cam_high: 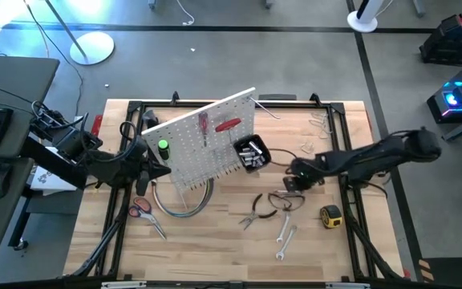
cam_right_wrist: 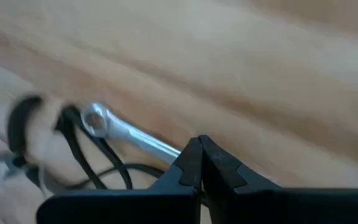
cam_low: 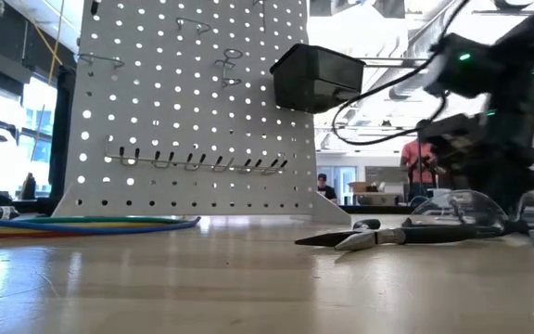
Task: Hang tools onto peg board
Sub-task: Hang the wrench on the peg board
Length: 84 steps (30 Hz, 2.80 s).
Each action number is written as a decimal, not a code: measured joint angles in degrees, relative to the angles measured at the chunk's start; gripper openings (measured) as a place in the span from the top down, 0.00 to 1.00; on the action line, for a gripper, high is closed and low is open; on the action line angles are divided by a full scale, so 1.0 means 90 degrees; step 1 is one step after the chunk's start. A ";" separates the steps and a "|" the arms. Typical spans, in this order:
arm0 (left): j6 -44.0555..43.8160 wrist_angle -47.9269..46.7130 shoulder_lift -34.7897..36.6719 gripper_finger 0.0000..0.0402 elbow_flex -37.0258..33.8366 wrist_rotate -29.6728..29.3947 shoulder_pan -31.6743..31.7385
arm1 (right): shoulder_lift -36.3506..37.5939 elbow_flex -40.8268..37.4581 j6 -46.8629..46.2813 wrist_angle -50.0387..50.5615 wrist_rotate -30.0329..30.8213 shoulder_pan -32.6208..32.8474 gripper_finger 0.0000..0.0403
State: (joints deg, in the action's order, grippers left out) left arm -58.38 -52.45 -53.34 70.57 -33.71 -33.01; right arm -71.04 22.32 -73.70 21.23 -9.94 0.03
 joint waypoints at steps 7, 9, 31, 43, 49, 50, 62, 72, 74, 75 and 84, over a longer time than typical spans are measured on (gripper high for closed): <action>0.0003 -0.0004 0.0000 1.00 -0.0001 -0.0025 0.0000 | 0.0654 -0.0186 -0.1307 0.0196 0.0294 0.1060 1.00; 0.0043 -0.0006 0.0000 1.00 -0.0001 -0.0025 0.0000 | 0.0652 -0.0186 -0.1614 0.0107 0.0365 0.1364 1.00; 0.0106 -0.0004 0.0000 1.00 -0.0001 0.0000 0.0000 | 0.0502 0.1009 -0.1647 0.0184 0.2796 0.2472 1.00; -0.0379 0.0002 0.0000 1.00 -0.0001 0.0019 -0.0005 | -0.0614 0.1012 0.0586 -0.0406 0.1560 0.1892 0.53; -0.0492 0.0003 0.0000 1.00 0.0000 0.0017 -0.0005 | -0.0701 0.1012 0.0532 -0.0318 0.1411 0.1599 0.44; -0.0500 0.0003 0.0000 1.00 -0.0001 0.0014 -0.0002 | -0.0676 0.1012 0.0545 -0.0316 0.1405 0.1551 0.45; -0.0502 0.0001 -0.0002 1.00 -0.0001 -0.0075 0.0000 | -0.0652 0.1012 0.1089 -0.0067 0.1430 0.1273 0.57; -0.0684 0.0001 -0.0177 1.00 -0.0001 0.0110 -0.0005 | -0.0736 0.1012 0.1197 -0.0093 0.1315 0.1429 0.58; -0.0679 -0.0002 -0.0273 1.00 -0.0001 0.0345 -0.0006 | -0.0890 0.1012 0.1196 -0.0246 0.1320 0.1425 0.58; -0.0680 0.0001 -0.0317 1.00 -0.0001 0.0444 -0.0007 | -0.0989 0.1017 0.1199 -0.0380 0.1297 0.1424 0.58; -0.1103 -0.0006 -0.0531 1.00 -0.0001 0.0980 -0.0155 | -0.1634 0.1446 0.1468 0.0192 0.1413 0.1499 0.59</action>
State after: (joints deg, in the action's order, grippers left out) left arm -68.30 -52.51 -58.12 70.57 -24.90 -34.41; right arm -85.74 35.33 -60.49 22.95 2.78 13.52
